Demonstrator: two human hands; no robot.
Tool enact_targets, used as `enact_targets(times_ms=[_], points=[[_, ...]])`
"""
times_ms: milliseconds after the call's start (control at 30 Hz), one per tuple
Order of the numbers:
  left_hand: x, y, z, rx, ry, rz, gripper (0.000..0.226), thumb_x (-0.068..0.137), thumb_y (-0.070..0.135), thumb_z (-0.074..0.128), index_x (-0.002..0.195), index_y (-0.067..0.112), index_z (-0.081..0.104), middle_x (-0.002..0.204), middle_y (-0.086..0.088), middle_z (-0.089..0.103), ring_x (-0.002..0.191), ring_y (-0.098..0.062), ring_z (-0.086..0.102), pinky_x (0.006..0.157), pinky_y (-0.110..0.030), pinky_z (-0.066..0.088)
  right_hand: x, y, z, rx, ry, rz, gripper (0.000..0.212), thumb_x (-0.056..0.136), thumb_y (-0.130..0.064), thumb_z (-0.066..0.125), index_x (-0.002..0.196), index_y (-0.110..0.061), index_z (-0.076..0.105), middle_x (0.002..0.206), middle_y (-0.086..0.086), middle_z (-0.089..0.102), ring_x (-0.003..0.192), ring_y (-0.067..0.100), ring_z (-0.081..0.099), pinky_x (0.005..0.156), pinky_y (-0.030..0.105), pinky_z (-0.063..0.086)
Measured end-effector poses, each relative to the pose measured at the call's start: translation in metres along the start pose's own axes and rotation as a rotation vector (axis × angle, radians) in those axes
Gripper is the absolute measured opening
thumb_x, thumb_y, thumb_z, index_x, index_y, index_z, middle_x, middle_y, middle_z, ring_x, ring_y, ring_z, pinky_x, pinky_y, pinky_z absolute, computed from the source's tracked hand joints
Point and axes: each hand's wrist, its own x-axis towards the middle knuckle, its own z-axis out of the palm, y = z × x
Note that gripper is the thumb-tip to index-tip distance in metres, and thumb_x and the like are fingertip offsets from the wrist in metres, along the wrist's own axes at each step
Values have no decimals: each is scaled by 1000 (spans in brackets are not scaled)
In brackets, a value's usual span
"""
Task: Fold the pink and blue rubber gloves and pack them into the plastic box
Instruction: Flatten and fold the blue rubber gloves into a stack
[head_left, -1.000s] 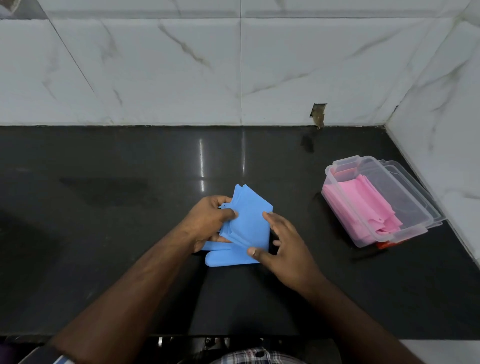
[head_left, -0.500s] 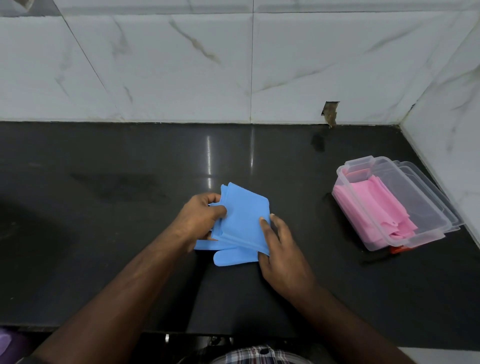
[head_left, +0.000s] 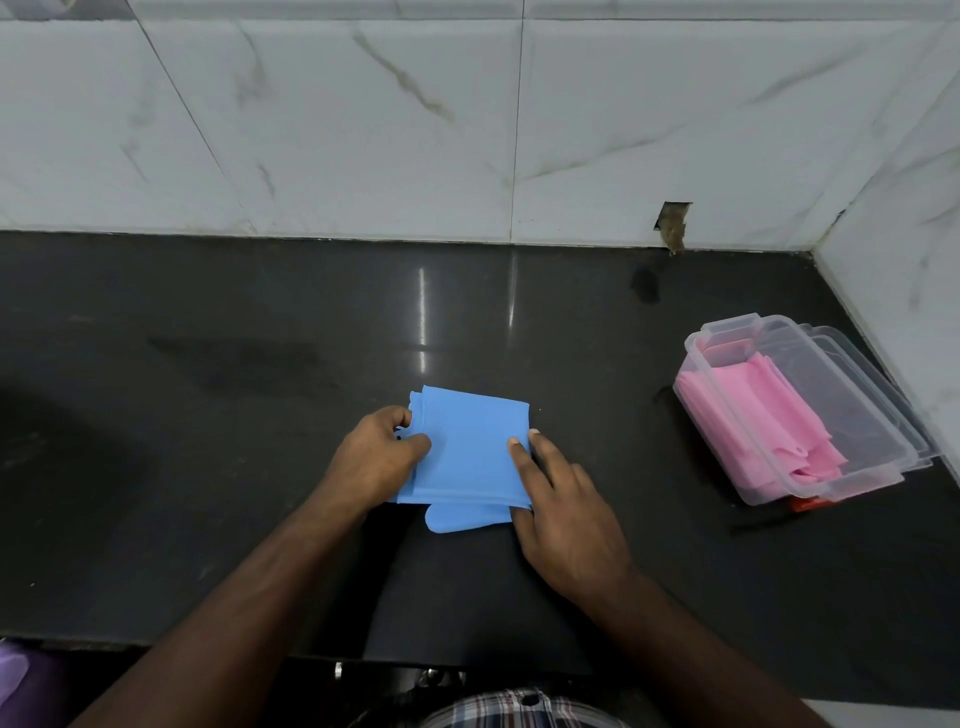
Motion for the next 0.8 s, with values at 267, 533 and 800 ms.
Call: enact_targets(times_ms=[267,533,800], points=[[3,-9,0,-93,-32,-22,11,86,10,58,95,9,65,85,-4,71,63,-13,66,46,-24,49,-1,-1,0,-45,-14,-12,66,88,-34,51,151,-23,34,155,6,35,103,26,56,79,36,54],[7,-21,-1,-167,0,-43,3,84,7,59,86,8,60,78,0,67,56,-6,60,47,-19,44,-3,1,-2,19,-9,-54,67,94,-50,44,155,-31,22,159,-1,29,112,25,50,92,36,49],[7,-29,-7,-210,-23,-60,33,70,20,57,100,8,65,96,-6,76,89,-28,73,77,-48,59,-5,0,-5,14,-33,-81,70,90,-47,43,155,-34,21,161,-2,26,101,23,49,89,35,47]])
